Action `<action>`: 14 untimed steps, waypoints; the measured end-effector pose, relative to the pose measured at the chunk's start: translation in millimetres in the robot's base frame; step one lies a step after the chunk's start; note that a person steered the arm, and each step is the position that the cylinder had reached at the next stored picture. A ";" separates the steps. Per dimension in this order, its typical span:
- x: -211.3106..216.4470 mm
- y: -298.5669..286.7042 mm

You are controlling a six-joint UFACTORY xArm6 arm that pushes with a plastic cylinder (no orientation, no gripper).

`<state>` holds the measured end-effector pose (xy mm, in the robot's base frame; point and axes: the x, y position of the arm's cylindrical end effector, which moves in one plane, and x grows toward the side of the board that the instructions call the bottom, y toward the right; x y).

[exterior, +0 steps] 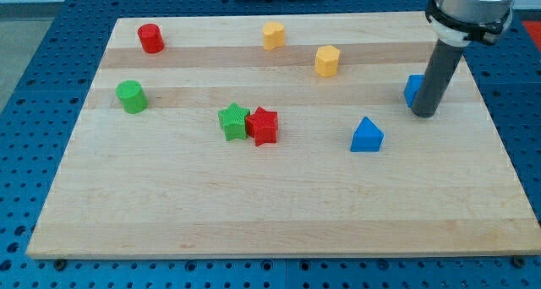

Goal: Push blue triangle towards left bottom of the board

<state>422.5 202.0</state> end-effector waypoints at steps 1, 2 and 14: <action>0.7 0.0; 1.7 0.0; 4.1 -89.9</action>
<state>426.7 112.2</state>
